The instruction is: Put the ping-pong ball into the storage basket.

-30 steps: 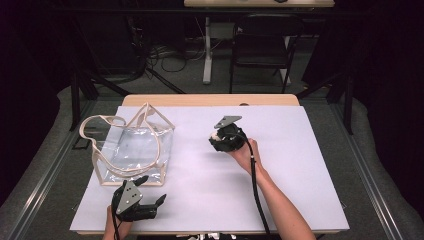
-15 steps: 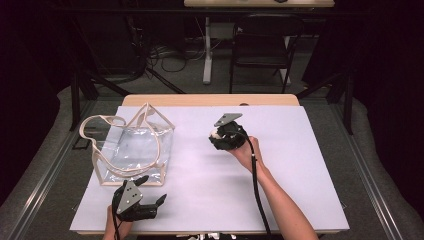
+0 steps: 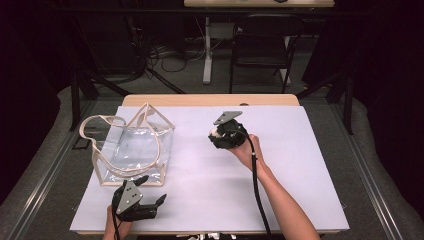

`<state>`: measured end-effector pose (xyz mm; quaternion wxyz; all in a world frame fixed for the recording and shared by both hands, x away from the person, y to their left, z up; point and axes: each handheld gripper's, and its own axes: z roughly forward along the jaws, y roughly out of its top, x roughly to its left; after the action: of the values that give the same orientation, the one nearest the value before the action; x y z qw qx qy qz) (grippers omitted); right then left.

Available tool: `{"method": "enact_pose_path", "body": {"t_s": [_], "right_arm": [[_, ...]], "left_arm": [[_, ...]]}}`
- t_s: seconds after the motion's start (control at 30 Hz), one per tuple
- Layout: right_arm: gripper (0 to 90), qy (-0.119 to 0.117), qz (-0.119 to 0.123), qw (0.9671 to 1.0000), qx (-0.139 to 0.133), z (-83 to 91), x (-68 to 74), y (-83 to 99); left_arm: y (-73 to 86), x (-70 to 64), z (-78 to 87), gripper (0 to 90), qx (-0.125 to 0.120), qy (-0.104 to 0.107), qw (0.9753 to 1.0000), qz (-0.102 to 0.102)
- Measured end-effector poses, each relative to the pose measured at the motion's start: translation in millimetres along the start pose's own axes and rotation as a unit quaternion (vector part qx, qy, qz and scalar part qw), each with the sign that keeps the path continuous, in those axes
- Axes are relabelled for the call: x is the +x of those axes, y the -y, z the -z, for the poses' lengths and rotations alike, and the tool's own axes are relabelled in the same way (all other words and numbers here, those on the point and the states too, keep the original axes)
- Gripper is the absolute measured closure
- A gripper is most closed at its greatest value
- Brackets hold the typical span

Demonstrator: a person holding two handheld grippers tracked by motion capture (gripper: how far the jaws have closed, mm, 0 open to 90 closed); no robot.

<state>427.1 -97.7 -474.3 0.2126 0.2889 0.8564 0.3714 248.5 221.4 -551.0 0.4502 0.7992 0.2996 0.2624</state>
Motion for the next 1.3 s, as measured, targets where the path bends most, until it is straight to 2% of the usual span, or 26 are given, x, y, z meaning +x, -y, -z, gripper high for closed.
{"method": "enact_pose_path", "body": {"t_s": [1.0, 1.3], "right_arm": [[50.4, 0.000, 0.013, 0.9999, -0.003, 19.6, -2.4, -17.2], [50.4, -0.004, 0.007, 1.0000, -0.004, 24.8, -5.1, -20.7]], "left_arm": [[-0.3, -0.5, 1.1, 16.3, -0.002, -0.001, 1.0000, 0.001], [-0.4, -1.1, -0.2, 16.3, -0.002, -0.001, 1.0000, 0.000]]}}
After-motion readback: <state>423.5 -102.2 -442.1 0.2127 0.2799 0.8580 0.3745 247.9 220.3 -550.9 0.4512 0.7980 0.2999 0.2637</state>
